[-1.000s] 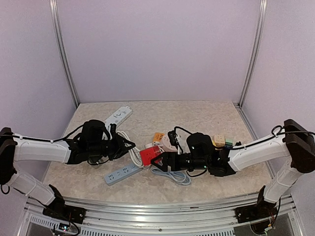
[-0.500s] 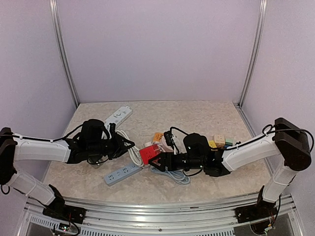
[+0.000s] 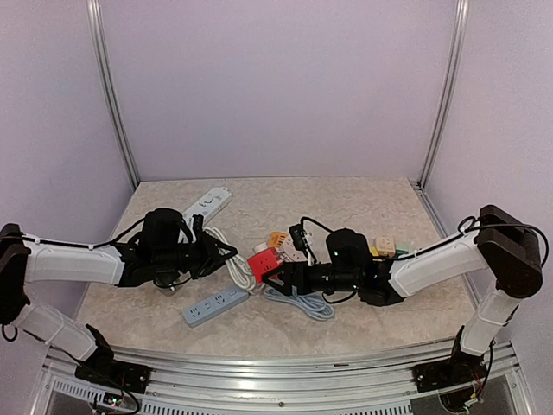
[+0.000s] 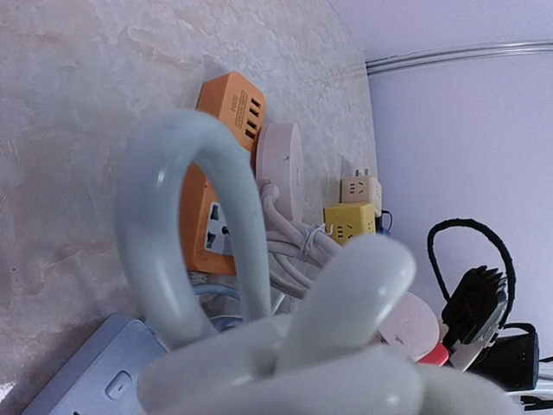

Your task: Pull the plug off the socket

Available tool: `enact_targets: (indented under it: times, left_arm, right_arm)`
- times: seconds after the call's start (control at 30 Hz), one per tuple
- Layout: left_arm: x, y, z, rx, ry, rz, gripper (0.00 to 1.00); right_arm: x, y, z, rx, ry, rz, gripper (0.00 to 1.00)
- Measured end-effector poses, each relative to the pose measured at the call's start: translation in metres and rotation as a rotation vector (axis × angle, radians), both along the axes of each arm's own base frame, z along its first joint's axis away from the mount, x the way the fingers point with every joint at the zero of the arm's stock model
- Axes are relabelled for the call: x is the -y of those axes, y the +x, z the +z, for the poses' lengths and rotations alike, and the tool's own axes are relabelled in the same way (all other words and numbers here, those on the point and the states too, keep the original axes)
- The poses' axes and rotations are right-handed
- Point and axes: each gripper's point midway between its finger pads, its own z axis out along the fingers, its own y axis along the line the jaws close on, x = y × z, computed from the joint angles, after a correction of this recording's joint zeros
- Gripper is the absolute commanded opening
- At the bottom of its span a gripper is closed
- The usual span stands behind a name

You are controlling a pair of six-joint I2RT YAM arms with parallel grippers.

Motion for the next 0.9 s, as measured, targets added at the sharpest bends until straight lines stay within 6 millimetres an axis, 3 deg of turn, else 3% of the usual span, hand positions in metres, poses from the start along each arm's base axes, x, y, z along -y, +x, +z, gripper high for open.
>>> enact_targets:
  times: [0.23, 0.6, 0.73, 0.9]
  left_arm:
    - [0.001, 0.001, 0.003, 0.009, -0.01, -0.003, 0.0]
    - [0.002, 0.003, 0.007, 0.02, -0.027, -0.007, 0.0]
    - [0.004, 0.003, 0.009, 0.025, -0.04, -0.02, 0.0]
    - [0.007, 0.002, 0.013, 0.032, -0.063, -0.034, 0.0]
  right_arm:
    - [0.003, 0.014, 0.005, 0.009, 0.046, 0.001, 0.81]
    - [0.002, 0.03, 0.008, -0.031, 0.149, -0.001, 0.75]
    - [0.003, 0.038, 0.01, -0.053, 0.198, -0.011, 0.82]
    - [0.003, 0.044, 0.016, -0.089, 0.267, -0.029, 0.82]
